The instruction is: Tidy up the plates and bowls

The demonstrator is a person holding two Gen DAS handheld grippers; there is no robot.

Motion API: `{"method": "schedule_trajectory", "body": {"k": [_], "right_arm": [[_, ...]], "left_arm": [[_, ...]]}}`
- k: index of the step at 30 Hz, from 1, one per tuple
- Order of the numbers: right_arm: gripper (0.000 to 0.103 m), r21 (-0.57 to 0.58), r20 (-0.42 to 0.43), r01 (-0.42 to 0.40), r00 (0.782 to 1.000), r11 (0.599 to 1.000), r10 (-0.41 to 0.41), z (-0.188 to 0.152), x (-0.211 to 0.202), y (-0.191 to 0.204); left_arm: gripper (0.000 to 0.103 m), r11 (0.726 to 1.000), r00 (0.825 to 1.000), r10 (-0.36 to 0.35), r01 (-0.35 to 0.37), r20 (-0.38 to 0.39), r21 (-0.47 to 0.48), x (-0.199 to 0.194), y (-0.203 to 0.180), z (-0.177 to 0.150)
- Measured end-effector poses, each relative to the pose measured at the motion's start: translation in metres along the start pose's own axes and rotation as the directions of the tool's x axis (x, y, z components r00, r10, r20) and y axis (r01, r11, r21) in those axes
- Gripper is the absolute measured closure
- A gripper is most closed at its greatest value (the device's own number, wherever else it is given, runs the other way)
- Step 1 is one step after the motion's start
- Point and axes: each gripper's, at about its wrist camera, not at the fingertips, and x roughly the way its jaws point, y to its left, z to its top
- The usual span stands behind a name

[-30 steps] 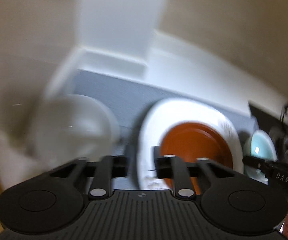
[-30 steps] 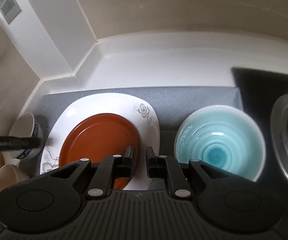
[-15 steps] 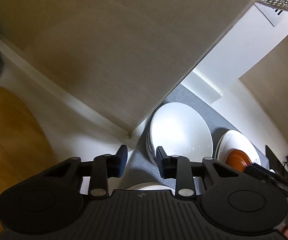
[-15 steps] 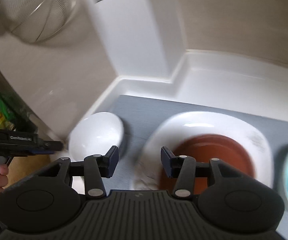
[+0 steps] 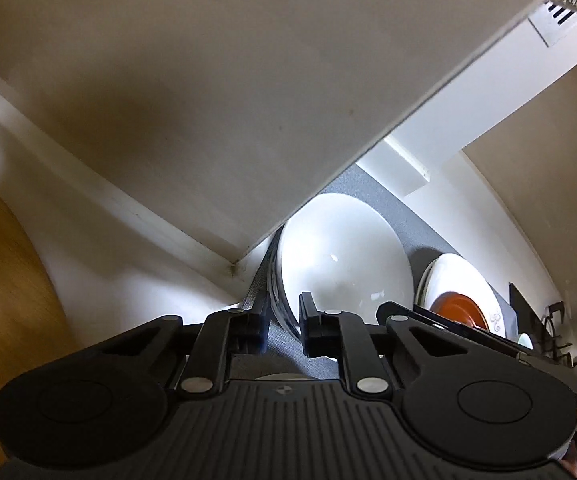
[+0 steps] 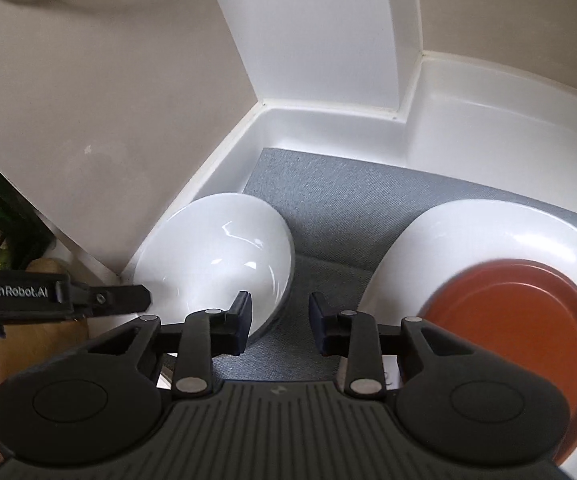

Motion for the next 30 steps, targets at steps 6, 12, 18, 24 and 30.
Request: {"method": "schedule_trajectory", "body": {"k": [6,12,18,24,30], "right_arm": [[0.083,-0.022,-0.031,0.004,0.999,1.0,-0.004,0.0,0.006,0.005],[0.089,-0.009,-0.055,0.013,0.998,1.0,-0.014,-0.008,-0.01,0.005],[0.088,0.003,-0.075,0.014,0.997,1.0,-0.014,-0.003,0.005,0.0],[0.091,0.057,-0.033,-0.041,0.999,0.998,0.043,-0.004,-0.013,-0.007],[0.091,0.057,0.035,-0.053,0.998,0.997,0.051,-0.013,-0.069,-0.02]], "left_arm": [[0.09,1.0,1.0,0.01,-0.01,-0.017,0.005,0.006,-0.003,0.0],[0.089,1.0,0.999,-0.006,0.008,-0.053,0.03,0.004,-0.005,-0.015],[0.089,1.0,0.999,0.004,-0.005,-0.05,-0.006,0.018,-0.003,-0.009],[0.091,0.993,0.997,0.073,-0.073,0.006,0.095,-0.005,-0.028,-0.015],[0.091,0.984,0.997,0.076,-0.079,0.026,0.16,-0.036,-0.078,-0.025]]}}
